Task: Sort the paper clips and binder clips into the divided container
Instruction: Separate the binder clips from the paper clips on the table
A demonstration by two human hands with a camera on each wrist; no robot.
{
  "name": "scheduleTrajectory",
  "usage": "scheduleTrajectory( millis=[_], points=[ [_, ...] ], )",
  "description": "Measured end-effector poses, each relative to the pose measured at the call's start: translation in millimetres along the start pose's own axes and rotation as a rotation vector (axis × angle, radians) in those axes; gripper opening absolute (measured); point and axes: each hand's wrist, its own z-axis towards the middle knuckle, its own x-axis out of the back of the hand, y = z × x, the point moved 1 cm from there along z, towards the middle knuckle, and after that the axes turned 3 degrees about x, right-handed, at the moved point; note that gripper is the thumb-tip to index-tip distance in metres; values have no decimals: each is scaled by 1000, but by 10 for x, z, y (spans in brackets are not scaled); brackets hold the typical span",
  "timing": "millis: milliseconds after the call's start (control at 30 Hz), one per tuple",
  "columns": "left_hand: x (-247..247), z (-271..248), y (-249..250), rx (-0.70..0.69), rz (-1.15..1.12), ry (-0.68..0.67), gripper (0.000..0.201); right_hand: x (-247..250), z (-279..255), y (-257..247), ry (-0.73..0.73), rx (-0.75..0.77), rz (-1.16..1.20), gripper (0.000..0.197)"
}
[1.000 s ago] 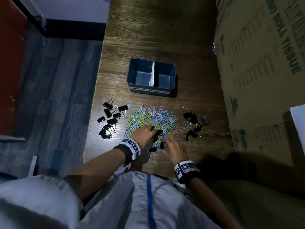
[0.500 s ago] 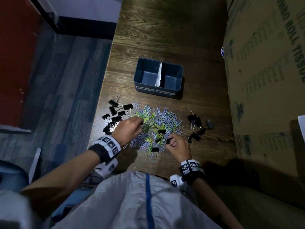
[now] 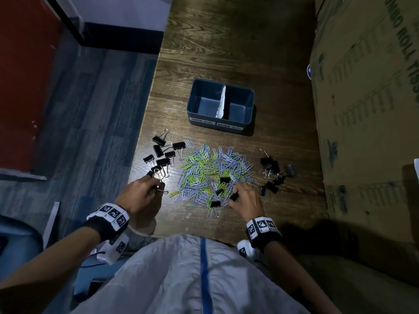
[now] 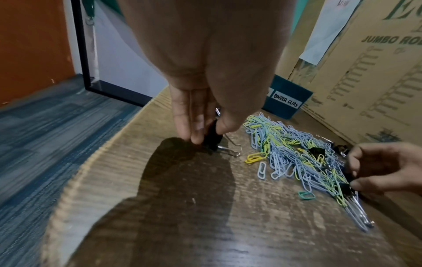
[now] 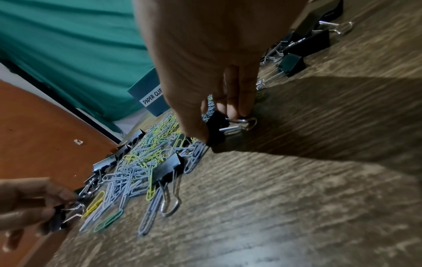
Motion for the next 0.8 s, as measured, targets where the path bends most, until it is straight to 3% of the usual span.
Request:
scheduleTrajectory(
  millis=[100,167,300,467,633,800],
  points=[
    [37,56,157,-21,108,87,25,41,-13,-6,29,-14,76,35],
    [48,128,371,-114,167,105,21,103,-20,7,58,-37,194,32],
    [-57,401,879,-312,191,86,26,239,-6,148,133,-71,395,38],
    [-170,722,1477,-453,181,32,30,460,-19,207,233,-82,493,42],
    [-371,917,1734,-393,175,-67,39,702,43,418,475,-258,402,35],
    [-531,975,1870,-320,236,-108,49,792,155,705,440,-449,192,27]
  ],
)
